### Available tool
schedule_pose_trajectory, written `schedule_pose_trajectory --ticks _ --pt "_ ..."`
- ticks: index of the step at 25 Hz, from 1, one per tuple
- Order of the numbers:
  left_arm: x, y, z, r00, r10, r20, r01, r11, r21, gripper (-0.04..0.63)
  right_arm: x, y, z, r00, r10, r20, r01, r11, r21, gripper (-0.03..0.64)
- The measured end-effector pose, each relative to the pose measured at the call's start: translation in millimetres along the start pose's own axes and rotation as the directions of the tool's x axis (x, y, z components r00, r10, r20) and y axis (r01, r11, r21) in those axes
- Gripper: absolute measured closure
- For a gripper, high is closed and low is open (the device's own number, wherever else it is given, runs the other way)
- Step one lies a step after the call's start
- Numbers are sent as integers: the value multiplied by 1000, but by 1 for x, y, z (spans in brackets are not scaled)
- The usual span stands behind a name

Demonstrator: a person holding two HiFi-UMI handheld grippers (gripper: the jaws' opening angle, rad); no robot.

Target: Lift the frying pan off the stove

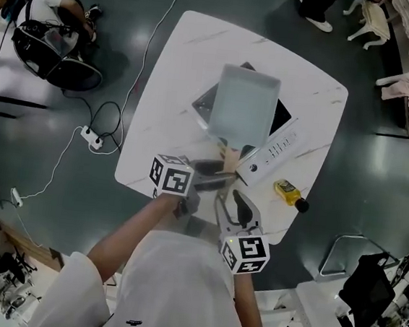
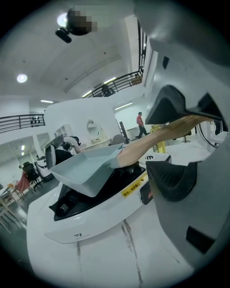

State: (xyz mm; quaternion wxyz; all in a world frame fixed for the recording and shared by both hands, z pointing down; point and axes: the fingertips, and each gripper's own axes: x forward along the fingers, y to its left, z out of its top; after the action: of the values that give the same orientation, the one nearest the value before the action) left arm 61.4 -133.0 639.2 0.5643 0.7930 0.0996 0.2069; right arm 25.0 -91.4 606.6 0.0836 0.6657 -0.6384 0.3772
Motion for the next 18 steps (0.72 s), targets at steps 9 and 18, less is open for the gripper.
schedule_pose_trajectory --ticks 9,18 --pt "10 3 2 996 -91 -2 91 995 -48 428 16 2 -13 998 42 -45 -39 998 57 436" --pt "11 4 -1 993 -116 27 118 986 -121 463 22 5 -27 992 39 -117 -31 997 71 437"
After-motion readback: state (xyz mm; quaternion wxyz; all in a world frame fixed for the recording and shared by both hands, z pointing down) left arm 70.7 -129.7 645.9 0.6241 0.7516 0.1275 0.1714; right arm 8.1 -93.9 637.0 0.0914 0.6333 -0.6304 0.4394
